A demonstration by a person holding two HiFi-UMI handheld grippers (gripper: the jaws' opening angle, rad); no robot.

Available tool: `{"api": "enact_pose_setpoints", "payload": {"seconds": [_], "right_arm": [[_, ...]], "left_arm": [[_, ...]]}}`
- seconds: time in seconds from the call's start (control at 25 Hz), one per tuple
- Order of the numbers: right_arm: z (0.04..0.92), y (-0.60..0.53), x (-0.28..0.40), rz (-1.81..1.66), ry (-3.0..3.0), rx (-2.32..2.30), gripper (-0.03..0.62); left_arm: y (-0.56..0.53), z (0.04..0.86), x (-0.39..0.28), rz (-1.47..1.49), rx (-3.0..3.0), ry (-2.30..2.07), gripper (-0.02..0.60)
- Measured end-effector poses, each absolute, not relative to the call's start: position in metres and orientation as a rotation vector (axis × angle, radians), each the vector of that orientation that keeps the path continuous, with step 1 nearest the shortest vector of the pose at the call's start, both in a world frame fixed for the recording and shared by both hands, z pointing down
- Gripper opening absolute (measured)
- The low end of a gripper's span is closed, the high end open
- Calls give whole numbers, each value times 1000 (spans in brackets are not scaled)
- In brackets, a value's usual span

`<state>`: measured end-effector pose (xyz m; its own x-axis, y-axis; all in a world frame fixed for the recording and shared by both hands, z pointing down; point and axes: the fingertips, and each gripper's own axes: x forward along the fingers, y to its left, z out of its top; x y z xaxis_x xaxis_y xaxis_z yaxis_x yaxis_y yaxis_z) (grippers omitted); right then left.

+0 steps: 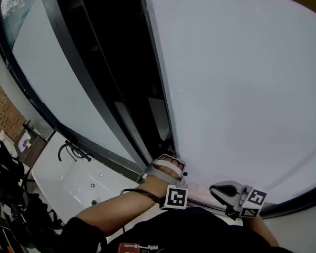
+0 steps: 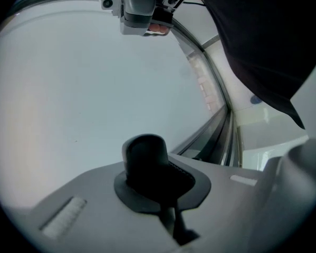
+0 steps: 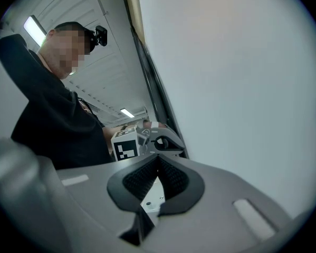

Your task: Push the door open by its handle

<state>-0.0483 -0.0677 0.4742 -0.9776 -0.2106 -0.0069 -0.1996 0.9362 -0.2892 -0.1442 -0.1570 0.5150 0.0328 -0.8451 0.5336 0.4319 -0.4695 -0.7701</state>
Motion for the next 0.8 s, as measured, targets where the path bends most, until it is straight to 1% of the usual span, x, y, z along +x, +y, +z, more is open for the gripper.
{"api": "enact_pose_setpoints", "payload": {"seconds": [0.36,0.8], "right_arm": [[465,-59,-42,-412,3048,-317,0],[466,-48,-11,-374,3047,-343,0]], "left_arm": [[-152,527,-152,-1685,-1186,438,0],[-178,551,-155,-1744,-1145,422,1]]}}
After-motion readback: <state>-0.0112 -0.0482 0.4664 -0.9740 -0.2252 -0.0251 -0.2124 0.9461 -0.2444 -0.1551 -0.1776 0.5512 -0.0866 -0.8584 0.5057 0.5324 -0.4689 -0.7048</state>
